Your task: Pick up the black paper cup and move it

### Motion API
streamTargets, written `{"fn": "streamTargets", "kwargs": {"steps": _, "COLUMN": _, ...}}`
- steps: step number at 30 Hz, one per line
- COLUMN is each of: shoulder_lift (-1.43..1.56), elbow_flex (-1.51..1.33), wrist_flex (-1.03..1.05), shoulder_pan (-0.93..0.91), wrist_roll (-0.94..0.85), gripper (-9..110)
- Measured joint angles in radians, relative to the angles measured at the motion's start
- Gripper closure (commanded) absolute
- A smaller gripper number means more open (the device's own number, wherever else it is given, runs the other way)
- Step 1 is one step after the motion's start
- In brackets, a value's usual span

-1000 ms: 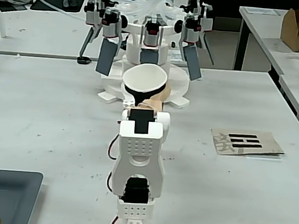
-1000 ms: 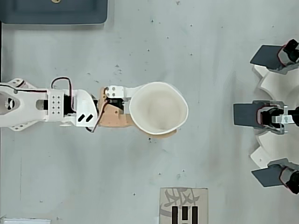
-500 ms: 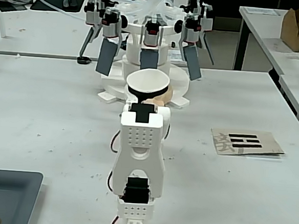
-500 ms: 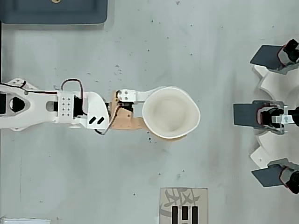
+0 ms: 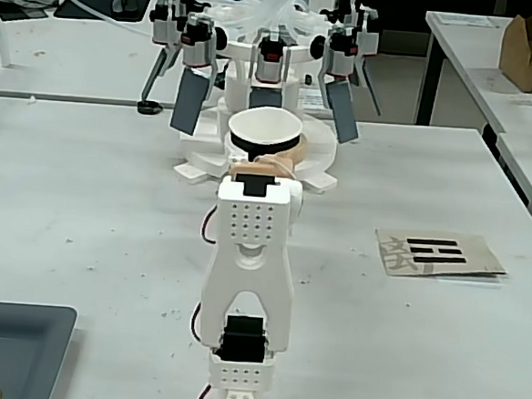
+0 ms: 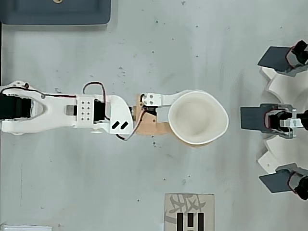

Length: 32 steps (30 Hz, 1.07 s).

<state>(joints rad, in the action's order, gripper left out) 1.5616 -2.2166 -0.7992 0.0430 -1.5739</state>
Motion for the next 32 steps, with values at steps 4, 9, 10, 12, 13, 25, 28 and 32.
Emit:
{"fn": "streamTargets", "kwargs": {"steps": 4, "shoulder_lift": -0.031, "elbow_flex": 0.060, "wrist_flex": 0.031, "shoulder_pan": 0.000, "wrist_roll": 0.009, "gripper": 93}}
{"fn": "streamTargets", "kwargs": {"steps": 9, "shoulder_lift": -0.072, "elbow_flex": 0.129, "wrist_flex": 0.057, "shoulder_pan": 0.000, "wrist_roll": 0.009, "gripper": 93}}
{"fn": "streamTargets", "kwargs": {"steps": 10, "shoulder_lift": -0.081, "elbow_flex": 0.141, "wrist_flex": 0.057, "shoulder_pan": 0.000, "wrist_roll": 0.009, "gripper": 93}}
{"fn": "streamTargets", "kwargs": {"steps": 12, "shoulder_lift": -0.092, "elbow_flex": 0.166, "wrist_flex": 0.069, "shoulder_pan": 0.000, "wrist_roll": 0.009, "gripper": 93}}
{"fn": "streamTargets", "kwargs": {"steps": 13, "shoulder_lift": -0.097, "elbow_flex": 0.176, "wrist_flex": 0.077, "shoulder_pan": 0.000, "wrist_roll": 0.009, "gripper": 93}}
{"fn": "streamTargets", "kwargs": {"steps": 25, "shoulder_lift": -0.117, "elbow_flex": 0.212, "wrist_flex": 0.103, "shoulder_pan": 0.000, "wrist_roll": 0.009, "gripper": 93}}
{"fn": "streamTargets", "kwargs": {"steps": 28, "shoulder_lift": -0.124, "elbow_flex": 0.212, "wrist_flex": 0.103, "shoulder_pan": 0.000, "wrist_roll": 0.009, "gripper": 93}}
{"fn": "streamTargets", "kwargs": {"steps": 32, "shoulder_lift": -0.124, "elbow_flex": 0.212, "wrist_flex": 0.103, "shoulder_pan": 0.000, "wrist_roll": 0.009, "gripper": 93}}
